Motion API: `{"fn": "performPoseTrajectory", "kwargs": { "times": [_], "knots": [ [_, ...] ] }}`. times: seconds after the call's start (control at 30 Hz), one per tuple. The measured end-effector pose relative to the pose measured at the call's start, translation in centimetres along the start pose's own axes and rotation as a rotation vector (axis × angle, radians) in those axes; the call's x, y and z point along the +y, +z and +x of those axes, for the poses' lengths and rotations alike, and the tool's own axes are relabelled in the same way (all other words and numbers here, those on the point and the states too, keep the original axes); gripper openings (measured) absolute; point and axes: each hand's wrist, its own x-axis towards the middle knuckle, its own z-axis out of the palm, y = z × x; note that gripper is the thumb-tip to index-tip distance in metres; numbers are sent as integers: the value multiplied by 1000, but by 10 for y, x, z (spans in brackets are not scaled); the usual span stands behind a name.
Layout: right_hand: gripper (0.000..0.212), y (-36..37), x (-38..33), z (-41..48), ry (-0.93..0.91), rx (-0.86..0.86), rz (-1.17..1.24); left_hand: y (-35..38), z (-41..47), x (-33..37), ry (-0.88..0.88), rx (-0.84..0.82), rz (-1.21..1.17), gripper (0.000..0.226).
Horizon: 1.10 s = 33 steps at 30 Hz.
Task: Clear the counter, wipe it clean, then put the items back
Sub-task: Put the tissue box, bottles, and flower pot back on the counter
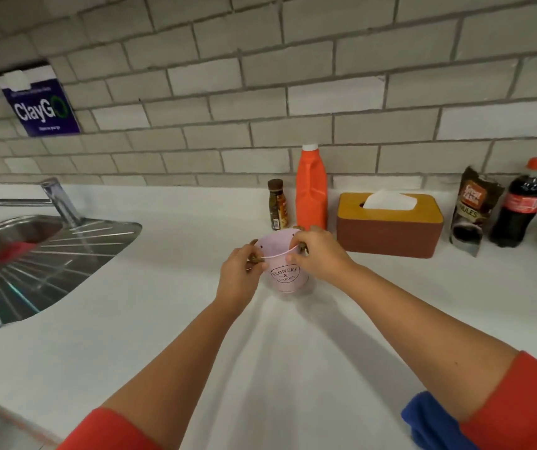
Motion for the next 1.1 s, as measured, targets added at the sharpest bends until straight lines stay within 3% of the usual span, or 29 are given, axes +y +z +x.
{"fn": "performPoseTrajectory", "kwargs": {
  "times": [0.2, 0.6, 1.1],
  "knots": [
    [18, 35, -15, 44, 114, 21, -57, -12, 55, -46, 45, -78, -70, 10],
    [21, 99, -51, 143, 257, 83, -67, -34, 163, -118, 95, -47, -89, 16],
    [46, 131, -41, 223, 328, -14, -83, -16, 243, -154, 132, -19, -142, 18]
  ]
}}
